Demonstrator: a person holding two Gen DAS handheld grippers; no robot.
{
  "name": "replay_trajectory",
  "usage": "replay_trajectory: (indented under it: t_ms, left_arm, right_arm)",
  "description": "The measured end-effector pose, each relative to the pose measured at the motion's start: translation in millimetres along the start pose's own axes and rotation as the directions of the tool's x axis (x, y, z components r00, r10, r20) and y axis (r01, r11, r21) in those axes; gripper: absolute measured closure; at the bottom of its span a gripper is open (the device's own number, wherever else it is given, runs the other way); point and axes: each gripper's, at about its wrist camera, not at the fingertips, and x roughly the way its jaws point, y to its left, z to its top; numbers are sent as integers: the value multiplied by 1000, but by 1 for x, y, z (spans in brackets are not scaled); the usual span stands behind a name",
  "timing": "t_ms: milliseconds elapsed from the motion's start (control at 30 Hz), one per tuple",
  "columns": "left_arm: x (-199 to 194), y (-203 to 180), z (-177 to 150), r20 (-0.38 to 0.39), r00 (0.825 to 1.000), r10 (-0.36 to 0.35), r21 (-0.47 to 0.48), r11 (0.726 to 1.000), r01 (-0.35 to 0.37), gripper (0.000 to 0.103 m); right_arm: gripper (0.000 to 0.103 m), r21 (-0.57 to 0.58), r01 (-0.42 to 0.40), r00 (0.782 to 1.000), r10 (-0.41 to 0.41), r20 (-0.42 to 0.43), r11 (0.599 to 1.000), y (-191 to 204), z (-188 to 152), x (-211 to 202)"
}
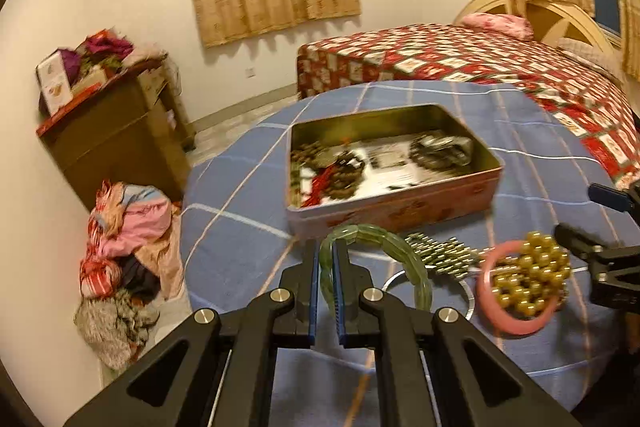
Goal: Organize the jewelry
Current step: 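Close the left tool on the green jade bangle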
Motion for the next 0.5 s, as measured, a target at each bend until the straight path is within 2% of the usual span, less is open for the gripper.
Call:
replay_trajectory:
  t_ms: [300, 500]
  left_arm:
    - [12, 4, -10, -31, 999, -8, -28, 1000, 8, 97]
    - [11, 5, -11, -24, 1000, 16, -24, 1000, -17, 97]
  right_arm:
    - [26, -20, -74, 997, 75, 15, 997, 18, 4, -7]
    - [35, -47, -85, 996, 86, 20, 995, 27, 5, -8]
